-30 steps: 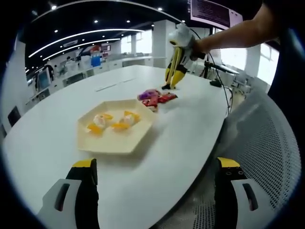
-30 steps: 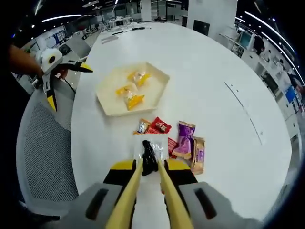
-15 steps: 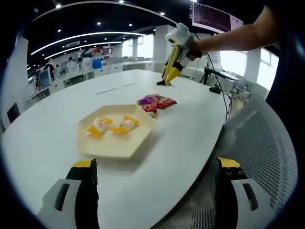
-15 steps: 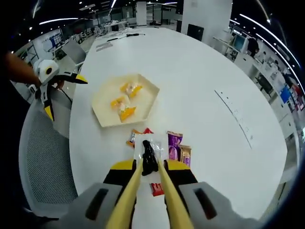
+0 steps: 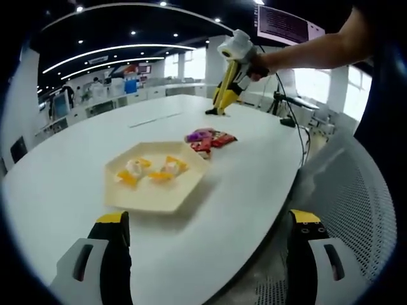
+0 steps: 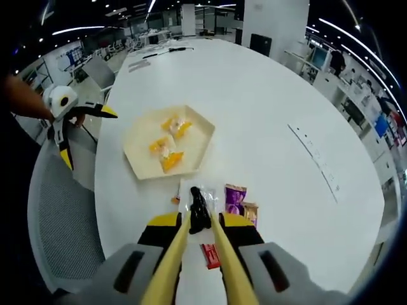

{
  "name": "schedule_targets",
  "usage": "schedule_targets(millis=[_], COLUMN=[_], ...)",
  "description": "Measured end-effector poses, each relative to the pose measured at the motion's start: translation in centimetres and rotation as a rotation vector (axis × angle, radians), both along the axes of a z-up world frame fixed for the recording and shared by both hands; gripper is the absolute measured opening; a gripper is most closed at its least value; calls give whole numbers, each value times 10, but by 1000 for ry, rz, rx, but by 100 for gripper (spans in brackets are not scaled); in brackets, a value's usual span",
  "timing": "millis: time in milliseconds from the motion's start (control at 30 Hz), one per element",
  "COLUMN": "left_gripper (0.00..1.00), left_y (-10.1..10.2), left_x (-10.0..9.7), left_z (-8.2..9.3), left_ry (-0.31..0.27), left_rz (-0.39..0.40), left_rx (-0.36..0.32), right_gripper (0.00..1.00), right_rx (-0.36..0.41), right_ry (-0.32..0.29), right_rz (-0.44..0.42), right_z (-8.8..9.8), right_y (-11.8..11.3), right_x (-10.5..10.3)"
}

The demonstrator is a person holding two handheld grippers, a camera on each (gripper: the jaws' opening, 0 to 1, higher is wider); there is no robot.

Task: Place the target food into the container with the food tongs after gripping and lifting it, then release it inside without dropping or visibly crushing the food.

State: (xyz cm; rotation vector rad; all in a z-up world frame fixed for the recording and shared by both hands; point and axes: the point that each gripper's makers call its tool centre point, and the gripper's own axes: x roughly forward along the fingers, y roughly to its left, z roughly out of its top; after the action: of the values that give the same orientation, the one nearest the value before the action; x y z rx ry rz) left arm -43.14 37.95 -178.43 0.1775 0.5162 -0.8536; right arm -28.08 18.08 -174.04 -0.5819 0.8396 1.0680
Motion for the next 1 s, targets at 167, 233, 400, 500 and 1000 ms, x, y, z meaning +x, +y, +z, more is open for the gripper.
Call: schedule_targets(millis=[167,233,400,500,1000], left_gripper=[99,99,99,99,99], left_y=[-3,-3,-4,-3,-3], left_x=[-1,-1,-2,-1,-1], left_z=[3,4,3,5,9], left_ry=[-5,-6,-13,-14,-28], left_rz=[-10,-7,-17,-10,-2], left_rx=[-13,-17,-8,-14,-22], right_gripper=[21,21,21,21,21], right_rx=[3,-5,-8,-3,22], right_ry=[4,-1,-1,1,-2], right_rz=[5,11,17,26,101], right_z=[0,0,0,1,8], right_y=[10,14,27,37,104], right_x=[1,2,4,4,-5])
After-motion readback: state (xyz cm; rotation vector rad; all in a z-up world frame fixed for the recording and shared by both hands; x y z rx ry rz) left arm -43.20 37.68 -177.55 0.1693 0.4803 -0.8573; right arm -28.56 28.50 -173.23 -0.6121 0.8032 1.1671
